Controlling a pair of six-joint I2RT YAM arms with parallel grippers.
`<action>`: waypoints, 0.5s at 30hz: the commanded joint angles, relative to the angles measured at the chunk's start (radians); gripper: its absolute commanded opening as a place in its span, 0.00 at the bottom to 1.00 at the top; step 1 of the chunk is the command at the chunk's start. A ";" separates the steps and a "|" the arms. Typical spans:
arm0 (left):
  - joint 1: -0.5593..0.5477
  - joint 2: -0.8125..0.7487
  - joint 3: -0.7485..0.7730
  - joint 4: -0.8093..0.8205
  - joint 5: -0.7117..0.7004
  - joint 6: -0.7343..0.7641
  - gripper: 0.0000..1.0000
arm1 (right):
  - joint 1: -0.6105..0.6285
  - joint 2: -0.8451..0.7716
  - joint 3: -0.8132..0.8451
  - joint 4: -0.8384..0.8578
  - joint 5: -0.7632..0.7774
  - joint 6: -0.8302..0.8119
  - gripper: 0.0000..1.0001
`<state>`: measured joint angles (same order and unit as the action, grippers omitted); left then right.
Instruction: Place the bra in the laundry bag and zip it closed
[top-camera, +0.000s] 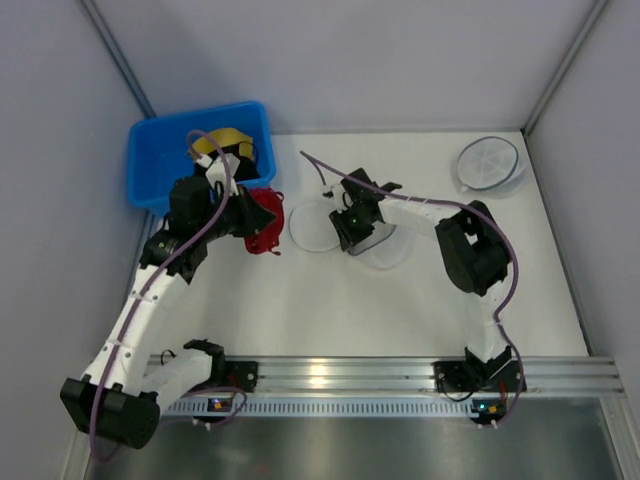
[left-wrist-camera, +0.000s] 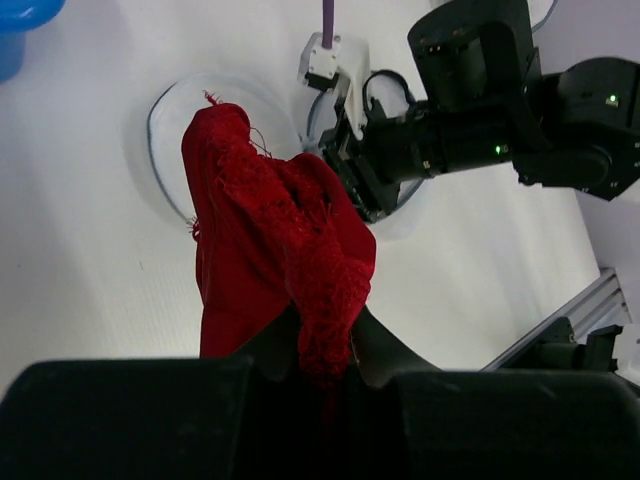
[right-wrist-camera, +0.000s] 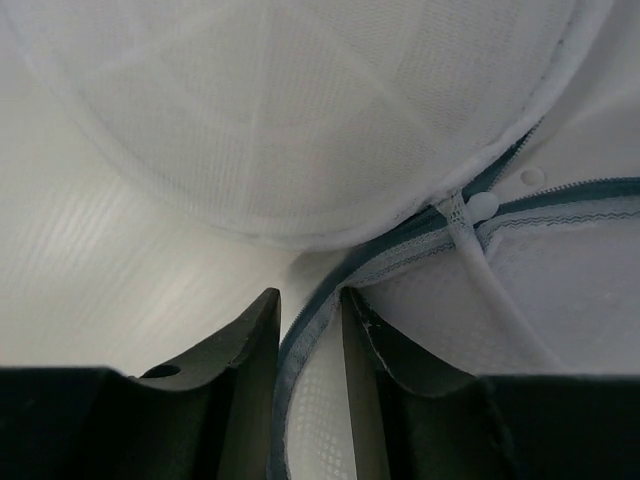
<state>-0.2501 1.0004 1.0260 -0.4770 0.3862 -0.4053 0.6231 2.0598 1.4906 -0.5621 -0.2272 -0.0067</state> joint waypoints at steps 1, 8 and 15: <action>0.034 -0.060 -0.040 0.078 0.091 -0.101 0.00 | 0.082 -0.090 -0.062 0.021 -0.136 0.000 0.31; 0.048 -0.094 -0.092 0.110 0.160 -0.176 0.00 | 0.171 -0.280 -0.110 0.041 -0.296 0.040 0.43; 0.049 -0.089 -0.145 0.228 0.276 -0.262 0.00 | 0.025 -0.512 -0.146 -0.067 -0.245 -0.033 0.58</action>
<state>-0.2073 0.9180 0.8974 -0.3779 0.5739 -0.6056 0.7334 1.6516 1.3594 -0.5797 -0.4820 0.0029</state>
